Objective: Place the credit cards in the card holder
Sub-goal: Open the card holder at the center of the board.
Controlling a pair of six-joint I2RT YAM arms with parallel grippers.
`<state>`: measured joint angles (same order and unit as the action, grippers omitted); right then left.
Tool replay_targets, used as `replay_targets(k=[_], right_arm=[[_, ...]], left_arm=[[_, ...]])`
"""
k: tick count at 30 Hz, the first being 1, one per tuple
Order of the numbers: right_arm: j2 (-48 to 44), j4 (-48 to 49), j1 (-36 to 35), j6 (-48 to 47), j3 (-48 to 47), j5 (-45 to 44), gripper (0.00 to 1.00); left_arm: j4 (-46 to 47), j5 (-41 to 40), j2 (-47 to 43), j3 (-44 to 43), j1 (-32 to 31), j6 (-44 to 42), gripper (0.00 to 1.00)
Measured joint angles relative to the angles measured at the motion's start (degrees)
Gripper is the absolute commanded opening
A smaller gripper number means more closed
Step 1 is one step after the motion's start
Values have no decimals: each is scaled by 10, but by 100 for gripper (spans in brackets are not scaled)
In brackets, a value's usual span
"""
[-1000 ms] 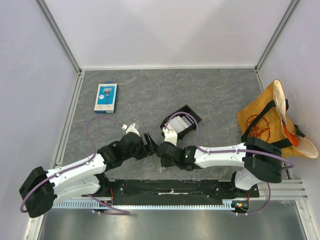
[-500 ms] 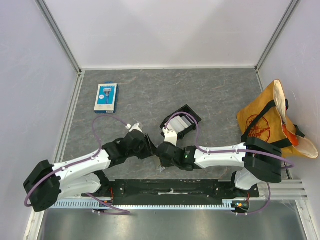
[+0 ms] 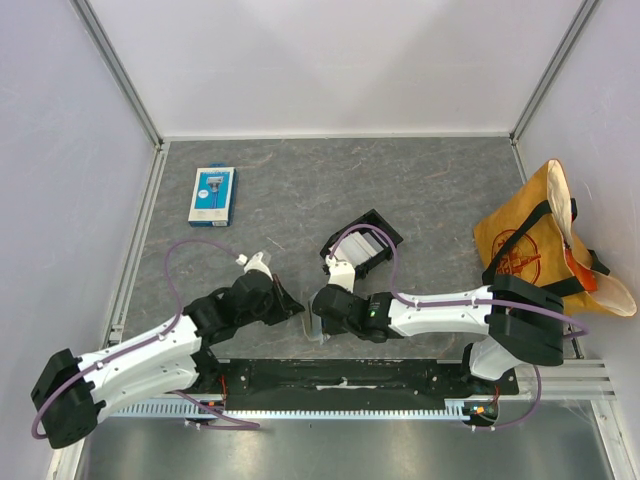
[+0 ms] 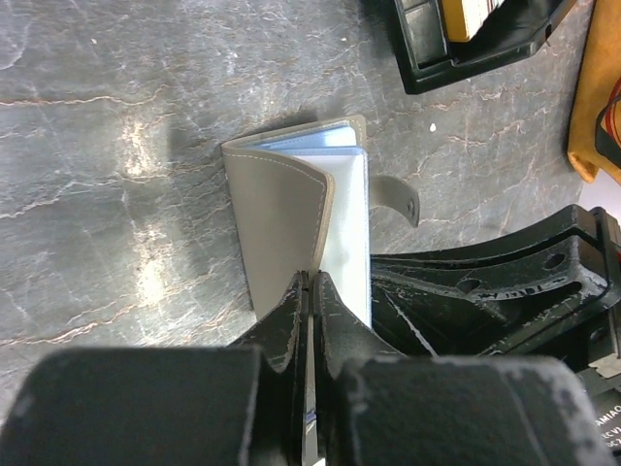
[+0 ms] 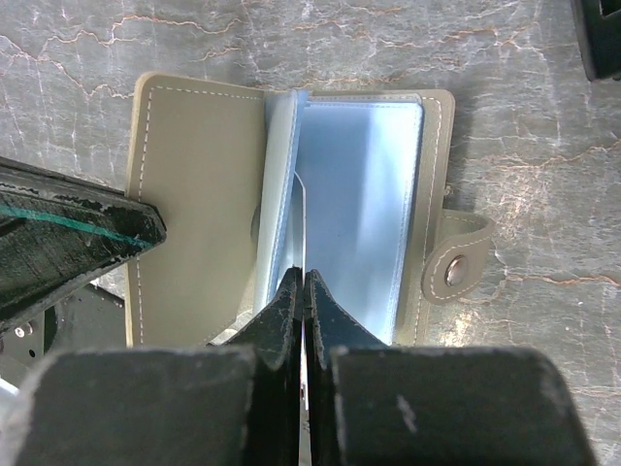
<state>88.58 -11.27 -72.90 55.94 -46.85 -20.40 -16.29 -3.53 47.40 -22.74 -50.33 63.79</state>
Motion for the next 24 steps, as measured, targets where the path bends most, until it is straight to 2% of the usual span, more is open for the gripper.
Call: replay_targets(k=[6, 12, 20, 24], right_arm=[[-26, -9, 0, -8, 0, -2, 0], [-59, -7, 0, -30, -6, 3, 0], [-48, -27, 0, -31, -15, -7, 0], [-78, -37, 8, -30, -2, -18, 0]], left_arm=[[-46, -23, -8, 2, 0, 0, 2], [-119, -38, 30, 4, 1, 1, 2], [-123, -39, 47, 6, 1, 1, 2], [-123, -40, 41, 6, 1, 1, 2]])
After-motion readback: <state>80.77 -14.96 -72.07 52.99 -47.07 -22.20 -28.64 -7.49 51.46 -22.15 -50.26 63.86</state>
